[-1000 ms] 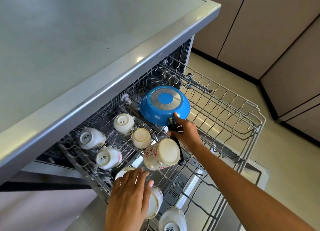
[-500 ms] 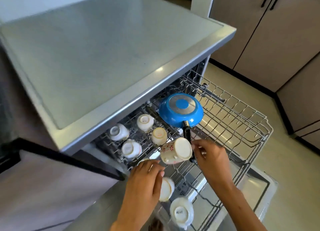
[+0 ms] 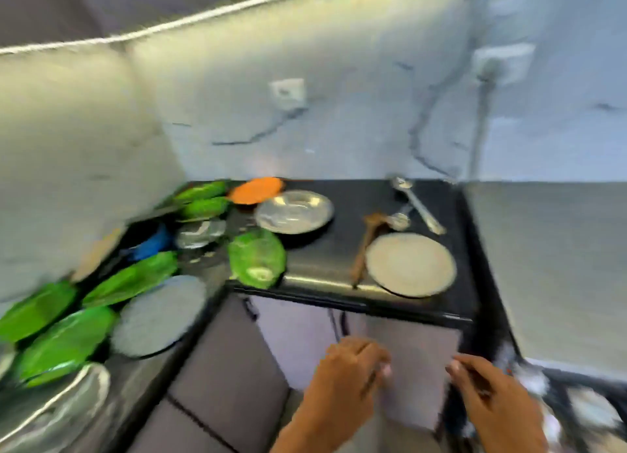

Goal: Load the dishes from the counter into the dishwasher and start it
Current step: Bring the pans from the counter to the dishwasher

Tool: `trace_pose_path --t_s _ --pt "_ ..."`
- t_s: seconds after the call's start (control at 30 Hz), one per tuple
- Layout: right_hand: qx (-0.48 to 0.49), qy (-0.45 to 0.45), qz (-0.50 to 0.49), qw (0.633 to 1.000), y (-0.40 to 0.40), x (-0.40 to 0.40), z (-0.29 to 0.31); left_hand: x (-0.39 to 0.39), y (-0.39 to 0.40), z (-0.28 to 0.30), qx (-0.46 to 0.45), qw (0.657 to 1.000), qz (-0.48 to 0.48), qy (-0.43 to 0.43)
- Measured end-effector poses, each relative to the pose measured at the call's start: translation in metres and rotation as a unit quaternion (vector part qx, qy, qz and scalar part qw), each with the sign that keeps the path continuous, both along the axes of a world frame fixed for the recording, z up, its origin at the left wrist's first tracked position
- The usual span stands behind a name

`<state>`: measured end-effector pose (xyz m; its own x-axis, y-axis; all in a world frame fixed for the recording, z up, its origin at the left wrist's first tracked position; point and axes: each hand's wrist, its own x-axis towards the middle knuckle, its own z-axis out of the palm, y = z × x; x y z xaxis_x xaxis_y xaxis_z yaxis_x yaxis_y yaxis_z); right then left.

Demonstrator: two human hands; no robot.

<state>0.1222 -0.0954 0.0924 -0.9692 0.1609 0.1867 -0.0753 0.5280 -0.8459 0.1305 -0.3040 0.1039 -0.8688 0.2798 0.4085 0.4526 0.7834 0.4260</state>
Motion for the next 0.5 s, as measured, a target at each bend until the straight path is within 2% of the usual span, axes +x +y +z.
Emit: trace_pose_path --t_s 0.07,0.23,0.5 --pt "-0.038 -0.008 0.045 0.998 -0.038 -0.02 0.016 0.008 -0.046 0.013 0.007 0.997 0.071 0.033" --pt "-0.017 -0.026 0.204 0.978 -0.138 -0.07 0.036 0.017 -0.145 0.011 0.015 0.969 0.237 0.071" --pt "-0.004 -0.002 0.324 0.946 -0.345 -0.172 0.044 -0.037 -0.327 0.014 -0.039 0.904 0.421 0.063"
